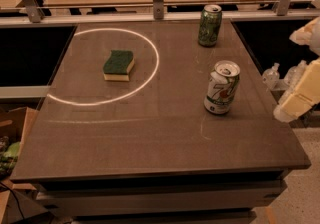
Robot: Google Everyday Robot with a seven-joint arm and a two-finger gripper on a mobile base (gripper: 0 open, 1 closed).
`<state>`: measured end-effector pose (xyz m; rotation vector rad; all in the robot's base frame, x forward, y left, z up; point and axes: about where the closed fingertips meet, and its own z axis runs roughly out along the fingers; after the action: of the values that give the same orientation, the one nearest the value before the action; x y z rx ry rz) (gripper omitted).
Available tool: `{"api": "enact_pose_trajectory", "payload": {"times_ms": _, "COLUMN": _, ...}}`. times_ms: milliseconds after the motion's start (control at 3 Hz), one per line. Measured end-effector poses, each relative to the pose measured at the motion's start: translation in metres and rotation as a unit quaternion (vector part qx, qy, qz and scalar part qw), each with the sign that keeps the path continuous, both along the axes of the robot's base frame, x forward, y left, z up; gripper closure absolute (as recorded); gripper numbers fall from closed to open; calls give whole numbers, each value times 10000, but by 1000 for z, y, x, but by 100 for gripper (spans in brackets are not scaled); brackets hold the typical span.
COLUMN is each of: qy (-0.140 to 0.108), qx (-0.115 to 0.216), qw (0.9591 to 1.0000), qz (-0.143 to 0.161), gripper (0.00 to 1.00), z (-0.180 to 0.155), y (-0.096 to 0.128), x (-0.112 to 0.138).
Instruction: Move 7up can near sponge
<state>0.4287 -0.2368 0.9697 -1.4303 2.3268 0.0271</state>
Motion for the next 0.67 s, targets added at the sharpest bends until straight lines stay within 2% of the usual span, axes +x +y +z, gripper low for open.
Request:
{"api": "enact_pose_trajectory", "payload": {"times_ms": 333, "qy": -375, "qx": 934, "qw": 9923, "qz": -728, "gripper": 0, "z": -15, "y": -27, "x": -11}}
{"api": "enact_pose_trajectory", "payload": {"times_ms": 667, "qy": -945, "qx": 1680, "qw": 9766, "qz": -953, "gripper": 0, "z": -26, "y": -47, "x": -4}}
